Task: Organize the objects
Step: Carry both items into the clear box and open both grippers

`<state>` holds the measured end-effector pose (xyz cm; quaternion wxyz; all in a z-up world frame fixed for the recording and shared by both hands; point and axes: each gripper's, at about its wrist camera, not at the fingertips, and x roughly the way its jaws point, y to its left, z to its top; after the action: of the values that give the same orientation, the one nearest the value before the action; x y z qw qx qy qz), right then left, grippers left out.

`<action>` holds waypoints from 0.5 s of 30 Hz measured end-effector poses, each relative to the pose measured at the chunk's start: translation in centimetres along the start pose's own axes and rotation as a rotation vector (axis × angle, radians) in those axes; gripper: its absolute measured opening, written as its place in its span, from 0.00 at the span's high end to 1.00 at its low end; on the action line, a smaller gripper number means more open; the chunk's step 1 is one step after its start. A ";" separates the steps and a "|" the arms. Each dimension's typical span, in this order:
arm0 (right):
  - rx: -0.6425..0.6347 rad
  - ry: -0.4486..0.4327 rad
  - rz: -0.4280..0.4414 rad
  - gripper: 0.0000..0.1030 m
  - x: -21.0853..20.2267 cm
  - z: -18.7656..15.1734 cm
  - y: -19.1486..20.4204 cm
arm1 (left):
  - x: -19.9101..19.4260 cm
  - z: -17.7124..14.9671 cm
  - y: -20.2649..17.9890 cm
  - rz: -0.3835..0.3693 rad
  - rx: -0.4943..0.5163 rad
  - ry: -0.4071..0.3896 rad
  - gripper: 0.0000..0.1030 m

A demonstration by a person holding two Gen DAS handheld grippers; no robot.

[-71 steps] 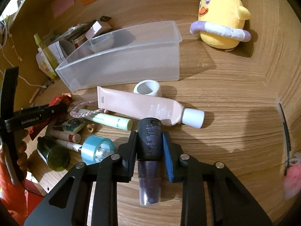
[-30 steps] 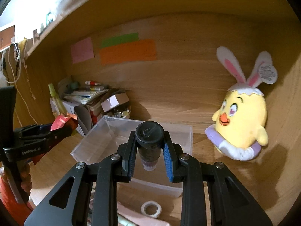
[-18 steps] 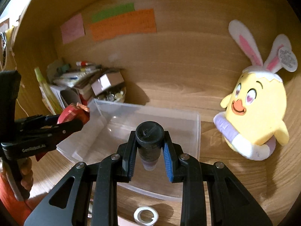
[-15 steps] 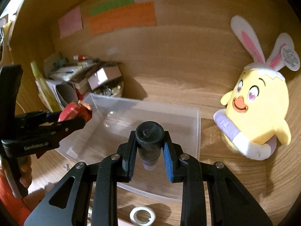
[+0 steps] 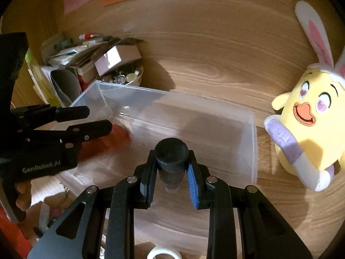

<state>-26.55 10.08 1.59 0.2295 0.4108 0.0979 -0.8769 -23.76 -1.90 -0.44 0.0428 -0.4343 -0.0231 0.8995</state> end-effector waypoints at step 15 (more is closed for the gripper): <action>0.013 -0.013 -0.020 0.40 -0.4 0.2 0.8 | -1.3 0.0 0.3 0.006 -0.001 -0.016 0.31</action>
<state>-26.07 9.40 2.07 0.2184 0.4057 0.0947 -0.8824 -23.01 -2.35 0.56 0.0400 -0.4270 -0.0225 0.9031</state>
